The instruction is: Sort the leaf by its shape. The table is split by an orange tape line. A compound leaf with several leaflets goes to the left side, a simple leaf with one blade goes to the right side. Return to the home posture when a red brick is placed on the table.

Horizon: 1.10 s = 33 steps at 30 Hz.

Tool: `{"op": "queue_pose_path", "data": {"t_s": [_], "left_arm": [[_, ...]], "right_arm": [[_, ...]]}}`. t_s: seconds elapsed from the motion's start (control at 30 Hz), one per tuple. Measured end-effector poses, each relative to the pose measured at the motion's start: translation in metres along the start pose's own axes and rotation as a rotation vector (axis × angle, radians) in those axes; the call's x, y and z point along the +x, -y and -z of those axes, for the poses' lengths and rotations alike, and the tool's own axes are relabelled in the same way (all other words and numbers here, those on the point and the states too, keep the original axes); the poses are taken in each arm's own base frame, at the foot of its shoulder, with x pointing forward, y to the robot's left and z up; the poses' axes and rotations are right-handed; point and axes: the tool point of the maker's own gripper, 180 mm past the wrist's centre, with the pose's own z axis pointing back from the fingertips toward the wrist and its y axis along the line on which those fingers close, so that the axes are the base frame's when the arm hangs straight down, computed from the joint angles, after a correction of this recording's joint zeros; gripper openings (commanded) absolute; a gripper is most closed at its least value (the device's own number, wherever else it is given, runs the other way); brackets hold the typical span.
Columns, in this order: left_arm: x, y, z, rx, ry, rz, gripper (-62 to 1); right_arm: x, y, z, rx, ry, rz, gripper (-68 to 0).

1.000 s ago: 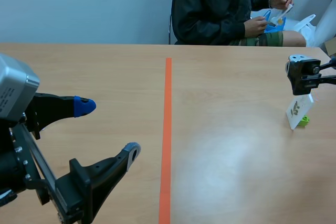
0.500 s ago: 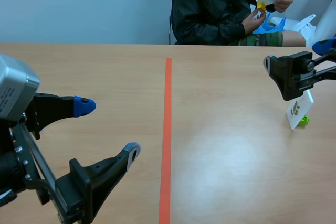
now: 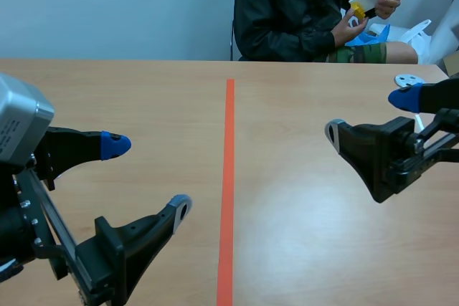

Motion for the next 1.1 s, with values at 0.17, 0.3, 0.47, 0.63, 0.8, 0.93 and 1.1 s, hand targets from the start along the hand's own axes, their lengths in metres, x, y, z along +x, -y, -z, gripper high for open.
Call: {"op": "queue_pose_path", "data": {"t_s": [0.17, 0.3, 0.47, 0.63, 0.8, 0.93, 1.1], "left_arm": [[0.000, -0.001, 0.000, 0.005, 0.000, 0.000, 1.4], [-0.001, -0.015, -0.001, 0.082, -0.005, 0.003, 1.4], [-0.001, -0.019, -0.001, 0.102, -0.007, 0.002, 1.4], [-0.002, -0.019, -0.001, 0.102, -0.010, 0.002, 1.4], [-0.002, -0.019, -0.001, 0.102, -0.010, 0.002, 1.4], [-0.002, -0.019, -0.001, 0.102, -0.010, 0.002, 1.4], [-0.002, -0.019, -0.001, 0.102, -0.010, 0.002, 1.4]], "right_arm": [[-0.001, -0.005, 0.000, 0.021, -0.001, 0.033, 0.4], [-0.010, -0.021, 0.005, 0.073, -0.035, 0.042, 0.4], [-0.016, -0.027, 0.006, 0.091, -0.060, 0.044, 0.4], [-0.013, -0.027, 0.006, 0.091, -0.044, 0.046, 0.4], [-0.019, -0.025, 0.006, 0.086, -0.066, 0.044, 0.4], [-0.024, -0.024, 0.007, 0.068, -0.085, 0.014, 0.4], [-0.025, -0.024, 0.008, 0.062, -0.084, 0.017, 0.4]]}}
